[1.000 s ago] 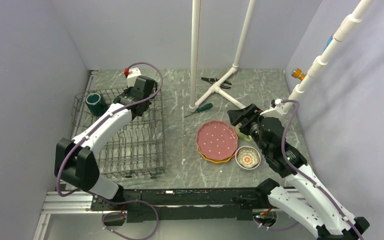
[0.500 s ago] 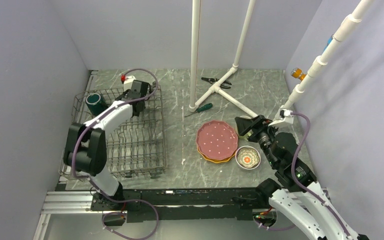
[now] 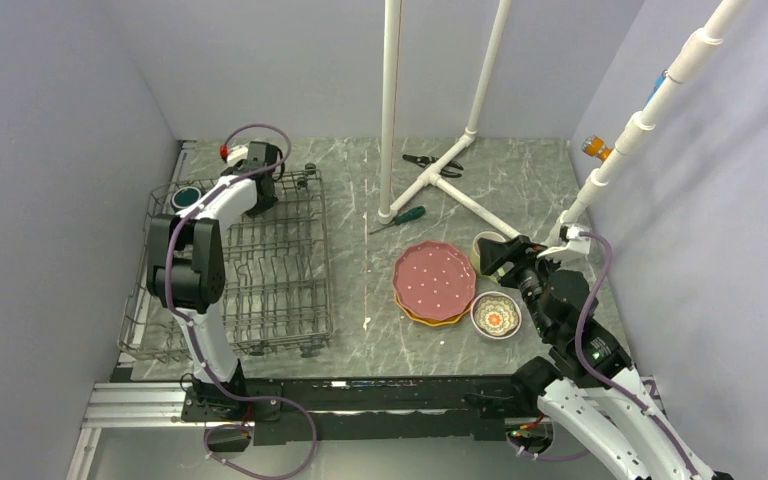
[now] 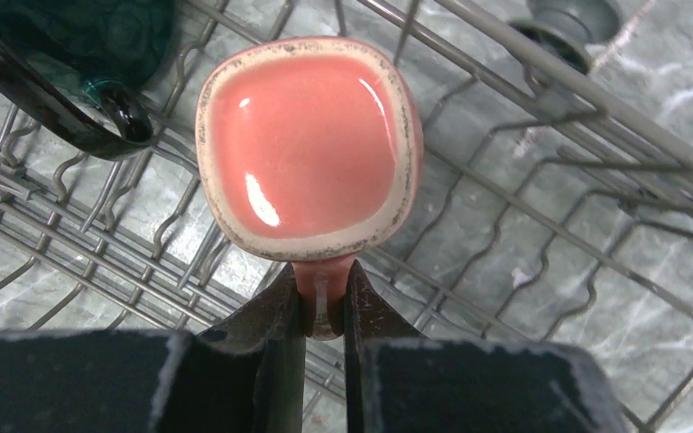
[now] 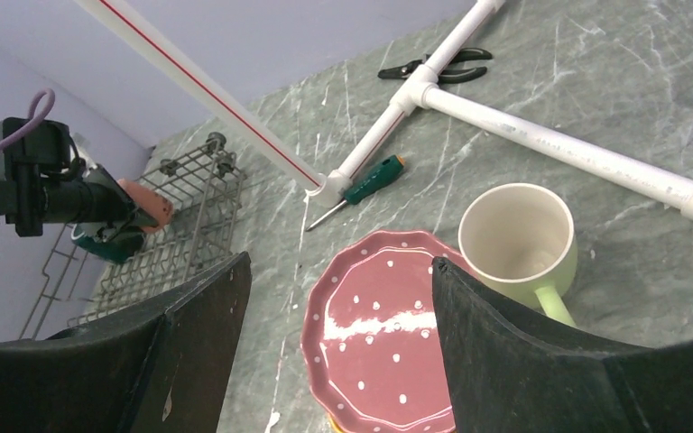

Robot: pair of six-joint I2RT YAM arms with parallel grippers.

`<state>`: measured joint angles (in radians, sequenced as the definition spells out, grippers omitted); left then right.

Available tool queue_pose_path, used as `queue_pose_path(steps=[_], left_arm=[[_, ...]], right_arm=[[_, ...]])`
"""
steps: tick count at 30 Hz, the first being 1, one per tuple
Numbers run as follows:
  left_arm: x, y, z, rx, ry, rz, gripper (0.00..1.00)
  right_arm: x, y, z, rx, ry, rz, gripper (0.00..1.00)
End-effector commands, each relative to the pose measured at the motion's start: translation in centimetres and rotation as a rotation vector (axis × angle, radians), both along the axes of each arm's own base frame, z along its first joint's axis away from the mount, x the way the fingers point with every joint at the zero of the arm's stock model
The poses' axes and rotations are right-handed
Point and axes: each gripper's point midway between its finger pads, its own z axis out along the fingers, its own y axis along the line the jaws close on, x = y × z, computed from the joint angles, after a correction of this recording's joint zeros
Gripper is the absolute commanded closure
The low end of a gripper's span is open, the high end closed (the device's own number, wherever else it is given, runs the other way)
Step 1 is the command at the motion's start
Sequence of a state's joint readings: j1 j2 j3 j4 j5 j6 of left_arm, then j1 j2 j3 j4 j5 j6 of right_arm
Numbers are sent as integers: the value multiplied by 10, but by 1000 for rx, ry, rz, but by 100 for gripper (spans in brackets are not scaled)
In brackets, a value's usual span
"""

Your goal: Load the mixed dishes into the dish rack

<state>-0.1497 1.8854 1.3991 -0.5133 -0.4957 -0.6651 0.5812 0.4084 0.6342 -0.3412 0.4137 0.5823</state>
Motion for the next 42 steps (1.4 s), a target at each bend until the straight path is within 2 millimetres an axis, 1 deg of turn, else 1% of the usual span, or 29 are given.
queue_pose_path(steps=[1, 7, 11, 14, 19, 25, 28, 33, 35, 37, 42], left_arm=[[11, 10, 8, -54, -33, 108, 100], [18, 23, 4, -91, -42, 168, 100], [22, 25, 2, -106, -59, 179, 100], [21, 30, 4, -84, -68, 196, 100], [24, 34, 5, -101, -99, 195, 100], [22, 42, 7, -66, -96, 191, 100], [19, 46, 2, -75, -94, 199, 100], [18, 44, -10, -109, -62, 194, 100], [18, 44, -12, -116, -64, 190, 99], [17, 44, -13, -115, -57, 195, 84], [16, 44, -11, -116, -44, 191, 43]], right_arm=[[0, -9, 9, -15, -33, -34, 25], [1, -11, 9, -14, -38, -50, 25], [2, -9, 9, -11, -29, -43, 25], [4, -6, 6, -11, -15, -38, 25], [5, -4, 4, -2, -8, -33, 25], [6, -1, 2, 2, 1, -28, 25], [7, 0, 0, 7, 9, -24, 25], [7, 1, 2, 9, 5, -25, 25], [8, 0, 2, 7, 5, -29, 25], [8, 0, 3, 10, 5, -31, 25], [8, 3, 1, 26, 10, -19, 25]])
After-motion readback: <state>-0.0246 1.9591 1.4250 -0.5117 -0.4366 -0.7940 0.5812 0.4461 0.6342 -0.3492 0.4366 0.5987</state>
